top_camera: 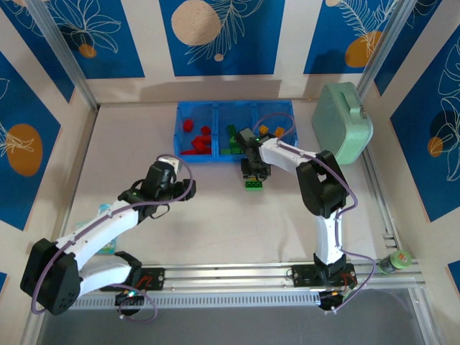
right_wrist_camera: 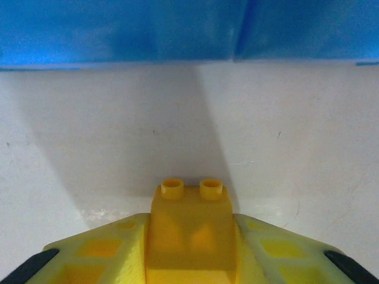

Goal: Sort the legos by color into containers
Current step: Pick up the lego from the center of the table, then place the lego in the container.

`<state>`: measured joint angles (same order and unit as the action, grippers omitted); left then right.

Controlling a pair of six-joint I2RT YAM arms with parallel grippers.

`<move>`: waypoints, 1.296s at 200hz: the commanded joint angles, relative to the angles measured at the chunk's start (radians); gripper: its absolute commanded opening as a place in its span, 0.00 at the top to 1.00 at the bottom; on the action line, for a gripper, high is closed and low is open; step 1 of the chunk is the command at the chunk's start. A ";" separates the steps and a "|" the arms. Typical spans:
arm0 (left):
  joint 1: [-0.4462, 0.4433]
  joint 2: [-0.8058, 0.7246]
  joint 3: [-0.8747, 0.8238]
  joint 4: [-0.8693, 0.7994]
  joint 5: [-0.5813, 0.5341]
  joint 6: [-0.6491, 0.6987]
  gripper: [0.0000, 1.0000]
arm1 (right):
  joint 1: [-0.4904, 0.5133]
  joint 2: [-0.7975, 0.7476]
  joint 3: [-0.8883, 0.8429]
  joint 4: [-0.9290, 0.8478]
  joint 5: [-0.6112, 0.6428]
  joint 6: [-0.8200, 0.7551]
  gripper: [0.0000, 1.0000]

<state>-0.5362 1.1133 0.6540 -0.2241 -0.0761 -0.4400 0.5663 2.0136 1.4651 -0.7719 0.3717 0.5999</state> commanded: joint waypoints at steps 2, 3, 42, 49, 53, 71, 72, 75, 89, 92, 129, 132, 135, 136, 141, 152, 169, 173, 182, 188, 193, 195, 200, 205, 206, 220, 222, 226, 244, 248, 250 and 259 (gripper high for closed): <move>-0.013 -0.021 -0.005 0.016 -0.007 -0.009 0.30 | 0.021 0.012 0.015 -0.036 0.021 0.020 0.68; -0.012 -0.021 -0.005 0.017 -0.007 -0.009 0.30 | 0.022 0.011 0.016 -0.037 0.022 0.021 0.68; -0.019 -0.022 -0.008 0.024 -0.009 -0.003 0.30 | 0.041 -0.077 0.024 -0.059 0.068 0.022 0.78; -0.021 -0.026 -0.010 0.025 -0.008 0.001 0.30 | 0.041 -0.105 0.028 -0.063 0.075 0.019 0.79; -0.023 -0.028 -0.011 0.029 -0.008 0.002 0.30 | 0.040 -0.120 0.030 -0.067 0.082 0.017 0.80; -0.034 -0.040 -0.025 0.048 -0.007 0.009 0.30 | 0.030 -0.192 0.057 -0.079 0.107 0.000 0.80; -0.036 -0.042 -0.026 0.049 -0.007 0.009 0.30 | 0.029 -0.195 0.059 -0.082 0.109 -0.001 0.80; -0.038 -0.042 -0.027 0.054 -0.007 0.011 0.30 | 0.026 -0.206 0.066 -0.085 0.113 -0.006 0.80; -0.053 -0.046 -0.036 0.070 -0.005 0.012 0.30 | 0.005 -0.253 0.101 -0.093 0.132 -0.026 0.80; -0.055 -0.045 -0.036 0.073 -0.004 0.012 0.30 | -0.001 -0.263 0.108 -0.095 0.135 -0.030 0.80; -0.123 -0.014 -0.036 0.117 -0.010 0.021 0.30 | -0.114 -0.298 0.196 -0.085 0.121 -0.080 0.80; -0.130 -0.011 -0.036 0.122 -0.010 0.021 0.30 | -0.125 -0.295 0.204 -0.086 0.118 -0.084 0.80; -0.135 -0.007 -0.036 0.128 -0.009 0.023 0.30 | -0.135 -0.289 0.212 -0.087 0.113 -0.087 0.80; -0.137 -0.005 -0.036 0.130 -0.008 0.023 0.30 | -0.139 -0.287 0.214 -0.087 0.111 -0.088 0.80; -0.149 0.001 -0.036 0.140 -0.007 0.024 0.30 | -0.156 -0.279 0.229 -0.090 0.106 -0.092 0.80; -0.171 0.017 -0.035 0.162 -0.001 0.027 0.30 | -0.191 -0.256 0.248 -0.081 0.098 -0.099 0.80; -0.196 0.057 -0.030 0.206 0.037 0.031 0.30 | -0.240 -0.206 0.279 -0.074 0.068 -0.103 0.80; -0.203 0.069 -0.026 0.217 0.051 0.033 0.30 | -0.251 -0.192 0.287 -0.072 0.059 -0.105 0.80; -0.221 0.102 -0.015 0.231 0.065 0.038 0.30 | -0.267 -0.161 0.304 -0.071 0.047 -0.106 0.80; -0.236 0.126 -0.001 0.237 0.070 0.046 0.30 | -0.277 -0.138 0.313 -0.067 0.040 -0.109 0.80; -0.248 0.146 0.010 0.240 0.075 0.053 0.30 | -0.283 -0.119 0.324 -0.066 0.033 -0.110 0.80; -0.253 0.156 0.015 0.241 0.076 0.057 0.30 | -0.286 -0.112 0.327 -0.066 0.030 -0.112 0.80; -0.265 0.177 0.029 0.243 0.077 0.064 0.29 | -0.292 -0.091 0.342 -0.068 0.021 -0.113 0.80; -0.277 0.199 0.043 0.242 0.078 0.070 0.29 | -0.297 -0.071 0.356 -0.069 0.010 -0.116 0.80; -0.280 0.201 0.046 0.242 0.078 0.072 0.29 | -0.298 -0.067 0.359 -0.071 0.008 -0.117 0.80; -0.307 0.263 0.087 0.243 0.082 0.087 0.29 | -0.304 -0.016 0.410 -0.101 0.011 -0.120 0.76; -0.310 0.271 0.093 0.243 0.083 0.089 0.28 | -0.303 -0.012 0.416 -0.104 0.012 -0.120 0.75; -0.316 0.288 0.104 0.243 0.084 0.091 0.28 | -0.304 -0.002 0.425 -0.109 0.016 -0.120 0.71; -0.333 0.356 0.151 0.243 0.094 0.101 0.28 | -0.298 -0.003 0.427 -0.101 -0.001 -0.117 0.48; -0.336 0.371 0.161 0.243 0.096 0.102 0.27 | -0.295 -0.011 0.422 -0.096 -0.013 -0.116 0.41; -0.336 0.378 0.167 0.243 0.098 0.102 0.27 | -0.293 -0.015 0.419 -0.092 -0.018 -0.117 0.39; -0.340 0.414 0.193 0.240 0.110 0.107 0.27 | -0.278 -0.035 0.405 -0.086 -0.004 -0.120 0.31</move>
<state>-0.8608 1.4590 0.7708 -0.0074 -0.0051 -0.3679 0.2642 2.0335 1.8492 -0.8539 0.3992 0.4938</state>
